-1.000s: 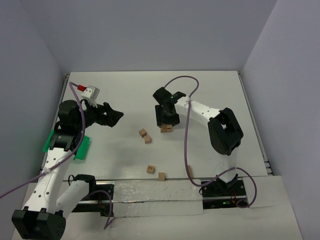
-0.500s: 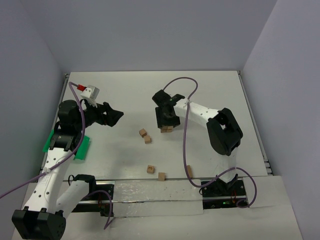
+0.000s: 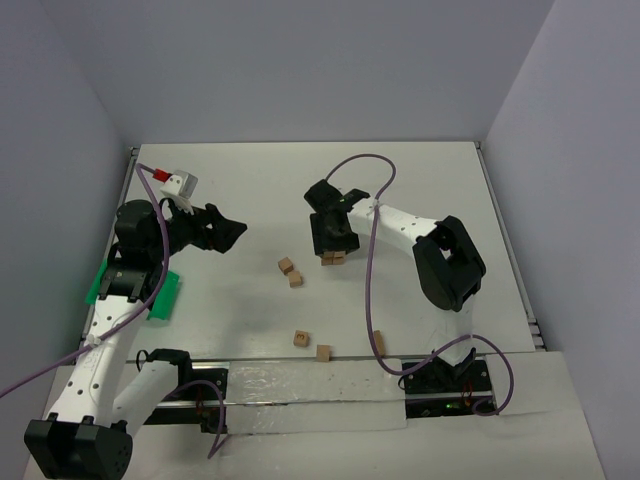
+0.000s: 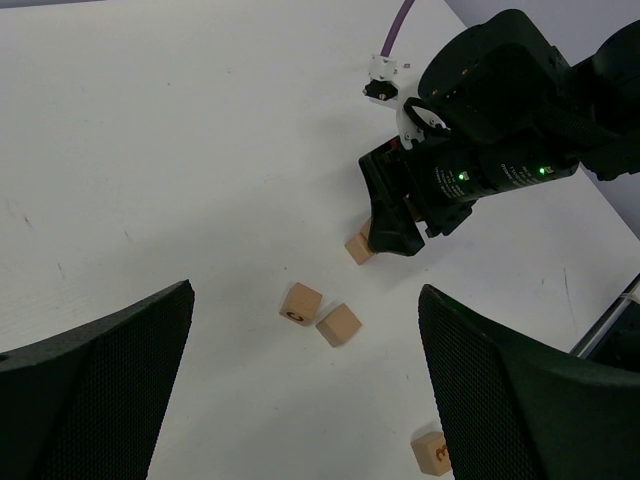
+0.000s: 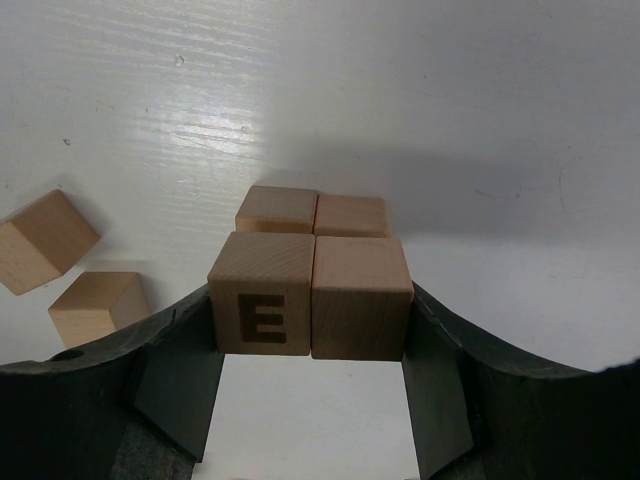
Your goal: Build the wood block tower
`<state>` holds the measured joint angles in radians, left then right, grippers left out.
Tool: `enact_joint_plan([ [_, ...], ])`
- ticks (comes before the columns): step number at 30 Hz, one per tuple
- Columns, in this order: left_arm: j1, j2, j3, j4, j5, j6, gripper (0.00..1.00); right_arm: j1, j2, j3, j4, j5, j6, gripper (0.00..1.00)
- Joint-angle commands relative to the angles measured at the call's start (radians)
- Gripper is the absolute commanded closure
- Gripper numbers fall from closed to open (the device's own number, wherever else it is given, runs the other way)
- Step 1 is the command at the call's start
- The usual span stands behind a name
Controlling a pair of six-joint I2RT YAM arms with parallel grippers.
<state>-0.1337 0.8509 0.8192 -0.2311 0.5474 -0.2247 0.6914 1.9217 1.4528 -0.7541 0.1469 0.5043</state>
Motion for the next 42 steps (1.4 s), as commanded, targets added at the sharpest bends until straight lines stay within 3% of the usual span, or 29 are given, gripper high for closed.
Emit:
enact_joint_plan([
  [1,0.009,-0.013,0.003,0.047,0.020,-0.008,0.01,0.010,-0.039,0.002,0.031,0.015,0.008,0.80],
  [6,0.009,-0.010,0.007,0.046,0.022,-0.005,0.01,0.010,-0.038,0.003,0.033,0.005,0.007,0.74],
  [42,0.011,-0.001,0.018,0.049,0.034,0.002,0.01,0.011,0.013,0.011,0.031,-0.004,0.008,0.67],
])
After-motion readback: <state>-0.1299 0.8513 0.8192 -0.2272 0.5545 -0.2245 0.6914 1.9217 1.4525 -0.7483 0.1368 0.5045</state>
